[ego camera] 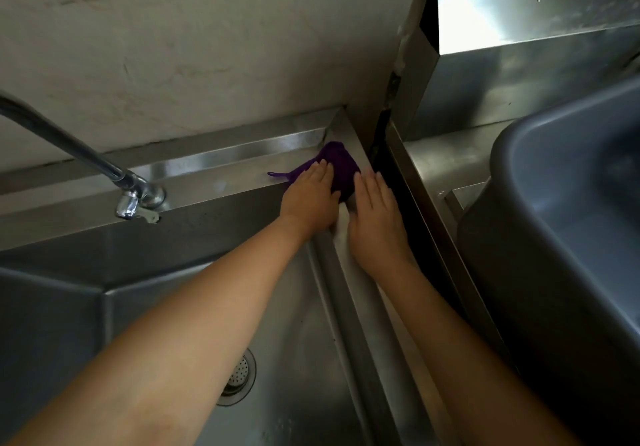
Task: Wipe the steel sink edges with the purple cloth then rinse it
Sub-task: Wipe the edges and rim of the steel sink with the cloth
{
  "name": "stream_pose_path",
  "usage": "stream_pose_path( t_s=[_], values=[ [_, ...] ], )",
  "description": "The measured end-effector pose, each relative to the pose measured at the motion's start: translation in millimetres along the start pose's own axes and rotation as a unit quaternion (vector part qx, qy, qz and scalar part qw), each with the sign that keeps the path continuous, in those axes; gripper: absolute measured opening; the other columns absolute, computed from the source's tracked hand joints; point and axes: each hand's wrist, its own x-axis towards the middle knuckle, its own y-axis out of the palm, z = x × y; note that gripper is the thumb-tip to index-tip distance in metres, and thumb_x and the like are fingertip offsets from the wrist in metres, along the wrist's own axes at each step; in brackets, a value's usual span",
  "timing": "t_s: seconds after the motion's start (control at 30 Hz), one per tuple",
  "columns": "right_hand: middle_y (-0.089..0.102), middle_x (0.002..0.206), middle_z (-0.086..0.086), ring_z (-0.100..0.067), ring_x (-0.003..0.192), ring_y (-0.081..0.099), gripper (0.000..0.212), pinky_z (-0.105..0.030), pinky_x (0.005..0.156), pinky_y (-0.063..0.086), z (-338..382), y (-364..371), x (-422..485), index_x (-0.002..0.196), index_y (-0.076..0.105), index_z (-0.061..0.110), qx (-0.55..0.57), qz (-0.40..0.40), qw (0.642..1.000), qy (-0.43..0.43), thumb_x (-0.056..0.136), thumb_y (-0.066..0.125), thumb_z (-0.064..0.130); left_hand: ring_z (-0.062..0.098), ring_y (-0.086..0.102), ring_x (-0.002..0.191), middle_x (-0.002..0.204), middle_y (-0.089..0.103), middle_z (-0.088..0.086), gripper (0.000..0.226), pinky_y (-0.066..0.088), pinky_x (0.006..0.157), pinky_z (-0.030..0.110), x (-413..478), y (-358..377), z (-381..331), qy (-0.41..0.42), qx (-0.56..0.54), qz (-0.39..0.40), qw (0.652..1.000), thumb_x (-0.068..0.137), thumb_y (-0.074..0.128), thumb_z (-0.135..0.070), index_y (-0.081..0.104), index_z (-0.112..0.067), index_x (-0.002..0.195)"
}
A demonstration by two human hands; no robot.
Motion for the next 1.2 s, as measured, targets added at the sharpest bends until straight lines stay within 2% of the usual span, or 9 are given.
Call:
stream_pose_path(
  t_s=[0.2,0.37,0.5,0.6,0.67,0.77,0.9,1.03,1.2],
  values=[
    [0.008,0.158,-0.007,-0.023,0.144,0.007,0.077,-0.035,0.117,0.006,8,-8,54,0.149,0.009,0.013,0.029,0.105,0.994,-0.032,0.088,0.052,0.034,0.015,0.018,0.143,0.155,0.024,0.002,0.05,0.012,0.115,0.026,-3,-25,23,0.021,-0.159,0.061,0.985,0.094,0.039,-0.005,0.033,-0.016,0.143],
    [0.018,0.154,-0.016,-0.03,0.139,0.018,0.103,-0.038,0.116,0.011,25,14,54,0.147,0.013,0.004,-0.046,0.054,0.997,0.005,0.073,0.069,0.049,0.019,0.032,0.139,0.148,0.039,0.006,0.046,0.018,0.11,0.021,-37,-23,54,-0.025,-0.183,-0.092,0.979,0.091,0.045,-0.003,0.046,-0.013,0.136],
    [0.039,0.14,-0.018,-0.033,0.121,0.039,0.071,-0.04,0.104,0.031,38,31,59,0.134,0.04,0.002,-0.086,-0.021,0.996,-0.024,0.077,0.071,0.03,0.021,0.029,0.14,0.149,0.036,0.008,0.053,0.017,0.111,0.021,-73,-17,81,-0.072,-0.158,-0.189,0.967,0.088,0.048,0.0,0.041,-0.01,0.139],
    [0.056,0.118,-0.018,-0.034,0.104,0.049,0.034,-0.042,0.091,0.04,45,41,64,0.107,0.06,0.001,-0.134,-0.058,0.988,-0.049,0.077,0.07,0.015,0.026,0.025,0.142,0.151,0.032,0.013,0.058,0.013,0.114,0.028,-88,-21,107,-0.106,-0.084,-0.229,0.964,0.086,0.049,-0.001,0.035,-0.006,0.141],
    [0.06,0.11,-0.017,-0.035,0.099,0.051,0.024,-0.042,0.085,0.04,49,41,69,0.097,0.063,0.0,-0.143,-0.062,0.986,-0.055,0.076,0.069,0.01,0.026,0.018,0.144,0.153,0.026,0.014,0.063,0.005,0.116,0.03,-95,-24,126,-0.133,-0.042,-0.22,0.966,0.085,0.05,-0.005,0.028,-0.006,0.144],
    [0.059,0.112,-0.018,-0.036,0.105,0.047,0.033,-0.044,0.089,0.037,47,32,74,0.103,0.063,-0.003,-0.107,-0.04,0.992,-0.058,0.078,0.066,0.018,0.021,0.004,0.146,0.158,0.011,0.009,0.065,0.001,0.116,0.031,-105,-21,149,-0.16,0.005,-0.165,0.973,0.091,0.048,-0.021,0.016,-0.01,0.148],
    [0.062,0.108,-0.019,-0.041,0.098,0.051,0.041,-0.046,0.085,0.044,64,27,79,0.104,0.064,-0.002,0.025,-0.115,0.99,-0.081,0.072,0.066,0.024,0.016,-0.013,0.145,0.158,-0.01,0.002,0.076,0.0,0.118,0.037,-113,-14,164,-0.164,0.057,-0.105,0.979,0.094,0.039,-0.045,-0.004,-0.015,0.149],
    [0.052,0.127,-0.016,-0.036,0.114,0.045,0.041,-0.043,0.098,0.036,128,51,94,0.116,0.056,0.006,0.051,-0.051,0.988,-0.139,0.08,0.063,0.024,0.016,-0.017,0.144,0.157,-0.015,0.002,0.083,-0.004,0.119,0.037,-113,-15,165,-0.16,0.055,-0.088,0.982,0.091,0.036,-0.055,-0.009,-0.014,0.148],
    [0.029,0.15,-0.012,-0.037,0.137,0.022,0.044,-0.054,0.109,0.024,158,98,86,0.134,0.045,0.025,0.047,0.012,0.991,-0.128,0.092,0.045,0.039,0.017,-0.014,0.145,0.158,-0.01,0.006,0.088,-0.004,0.118,0.037,-114,-18,167,-0.158,0.048,-0.075,0.983,0.088,0.035,-0.061,-0.006,-0.012,0.148]
  ],
)
